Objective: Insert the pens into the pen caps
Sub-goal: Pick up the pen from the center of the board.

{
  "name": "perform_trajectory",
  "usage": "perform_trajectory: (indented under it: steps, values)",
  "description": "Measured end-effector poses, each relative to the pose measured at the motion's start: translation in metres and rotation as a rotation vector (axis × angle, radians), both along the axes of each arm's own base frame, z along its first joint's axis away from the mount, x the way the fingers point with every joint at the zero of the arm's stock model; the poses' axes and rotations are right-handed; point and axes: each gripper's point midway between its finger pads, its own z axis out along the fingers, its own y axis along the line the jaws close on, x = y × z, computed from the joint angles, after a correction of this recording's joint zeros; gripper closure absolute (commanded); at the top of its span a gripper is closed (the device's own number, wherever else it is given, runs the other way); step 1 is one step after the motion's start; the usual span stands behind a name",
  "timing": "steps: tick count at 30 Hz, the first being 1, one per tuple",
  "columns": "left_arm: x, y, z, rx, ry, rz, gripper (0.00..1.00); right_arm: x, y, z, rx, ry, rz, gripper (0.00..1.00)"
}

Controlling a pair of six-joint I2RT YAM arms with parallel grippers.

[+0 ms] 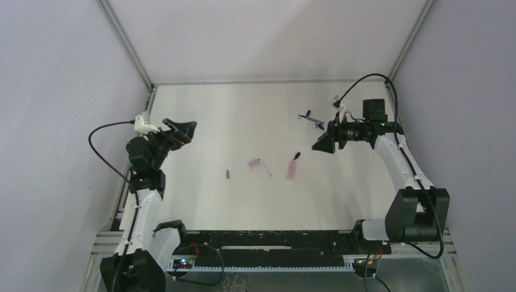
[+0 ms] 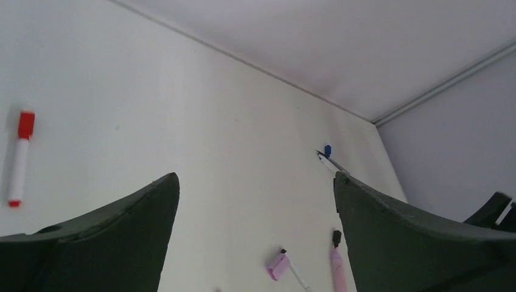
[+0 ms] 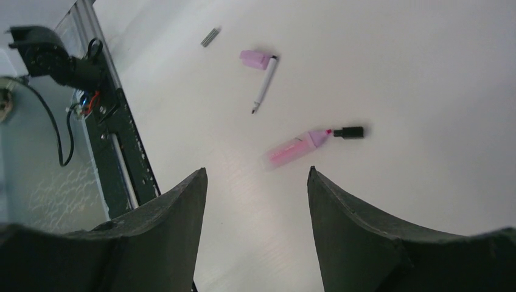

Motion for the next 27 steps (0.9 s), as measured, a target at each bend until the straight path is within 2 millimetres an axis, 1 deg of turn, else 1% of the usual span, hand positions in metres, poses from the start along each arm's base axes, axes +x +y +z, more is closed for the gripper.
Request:
perform_trajectory:
  steps: [2,6,10,12,15,17,21,23,25,27]
  values:
    - [0.003,0.002,-0.012,-0.049,0.036,0.021,0.0,-0.002,0.012,-0.003,-0.007,0.009,0.044,0.32]
    - [0.007,0.0,-0.025,-0.112,0.107,0.017,0.0,-0.012,0.041,-0.005,-0.016,0.011,0.153,0.31]
    - [0.004,-0.004,-0.025,-0.128,0.137,0.003,0.0,-0.015,0.06,-0.007,-0.025,0.02,0.214,0.3]
    - [0.001,-0.005,-0.024,-0.127,0.135,-0.001,0.0,-0.013,0.064,-0.01,-0.037,0.024,0.227,0.3]
    - [-0.003,-0.008,-0.019,-0.112,0.118,-0.019,0.0,-0.014,0.066,-0.018,-0.07,0.033,0.249,0.3]
    - [-0.005,-0.01,-0.018,-0.091,0.109,-0.04,0.0,-0.016,0.062,-0.025,-0.118,0.044,0.276,0.31]
    - [-0.008,-0.017,-0.023,-0.031,0.107,-0.087,0.0,-0.008,0.055,-0.032,-0.203,0.047,0.305,0.31]
    - [-0.012,-0.026,-0.032,0.017,0.122,-0.122,0.0,0.001,0.052,-0.029,-0.238,0.047,0.307,0.31]
    - [-0.018,-0.041,-0.039,0.062,0.138,-0.177,0.0,0.01,0.051,-0.025,-0.259,0.034,0.3,0.31]
    - [-0.027,-0.057,-0.045,0.094,0.152,-0.238,0.01,0.014,0.052,-0.021,-0.28,0.015,0.297,0.31]
